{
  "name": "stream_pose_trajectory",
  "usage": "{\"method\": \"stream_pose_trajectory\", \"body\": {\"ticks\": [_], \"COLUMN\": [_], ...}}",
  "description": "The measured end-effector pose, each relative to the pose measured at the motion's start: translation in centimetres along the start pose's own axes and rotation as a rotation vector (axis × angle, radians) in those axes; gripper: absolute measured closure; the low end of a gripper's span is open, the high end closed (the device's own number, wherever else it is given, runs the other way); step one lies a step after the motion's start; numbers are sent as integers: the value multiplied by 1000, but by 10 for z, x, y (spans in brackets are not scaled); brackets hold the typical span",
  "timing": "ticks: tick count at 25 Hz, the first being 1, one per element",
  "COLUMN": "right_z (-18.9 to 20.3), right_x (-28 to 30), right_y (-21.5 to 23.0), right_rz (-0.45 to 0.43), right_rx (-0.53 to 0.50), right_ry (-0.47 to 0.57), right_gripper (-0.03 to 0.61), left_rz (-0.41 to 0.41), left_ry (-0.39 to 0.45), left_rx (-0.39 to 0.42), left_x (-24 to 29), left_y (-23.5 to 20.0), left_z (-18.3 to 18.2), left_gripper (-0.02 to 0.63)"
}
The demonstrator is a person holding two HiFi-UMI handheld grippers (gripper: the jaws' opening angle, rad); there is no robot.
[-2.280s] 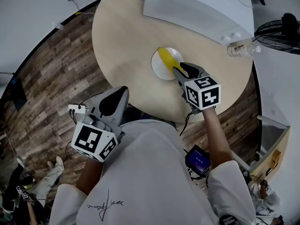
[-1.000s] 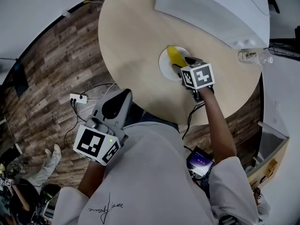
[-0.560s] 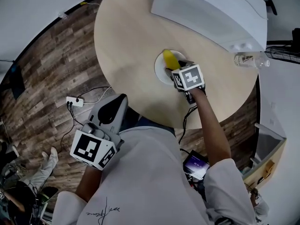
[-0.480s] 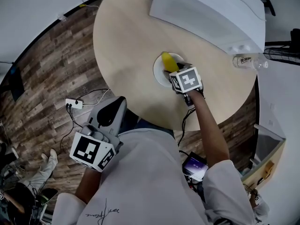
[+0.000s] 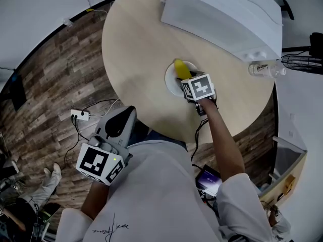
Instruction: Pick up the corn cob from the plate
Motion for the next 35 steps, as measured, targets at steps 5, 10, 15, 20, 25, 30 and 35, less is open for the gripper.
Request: {"method": "stream_pose_trajectory", "body": {"ticks": [5,10,15,20,25,30,35], "right_z": [1,2,2,5,6,9,11], "right_x": [-2,-6,-12,-16,-21,-25,-30], "right_y": [1,-2,-3,-3,-6,-5,-6], "right_rz": [-5,6,24,28,27,28,28], "right_rx": [40,43,38,45,50,61,75], "right_ry": [1,-1,3,5,13,23,34], "right_gripper": [305,305,305,305,307,307,307], "left_rz": [-5,2,1,6,10,22,30], "left_ry": [10,17,38,37,46,48,52], "left_rx": [-4,-9,-32,-20,-19,-15,-8], "left_x": [-4,-9,-14,-18,-22,-23,-25], "left_y": [0,1,0,3,5,9,11], "left_z": [0,0,-2,-1,0,2,1], "left_gripper": [617,617,617,617,617,617,617]}}
Point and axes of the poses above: the fingertips, and each gripper's own axes: x forward along the fingers, y to its right, z out of its underside, the point moved 4 cm from there along -x, backward along the fingers, and after that the axes turned 1 degree about y, right-handed, at the moved point
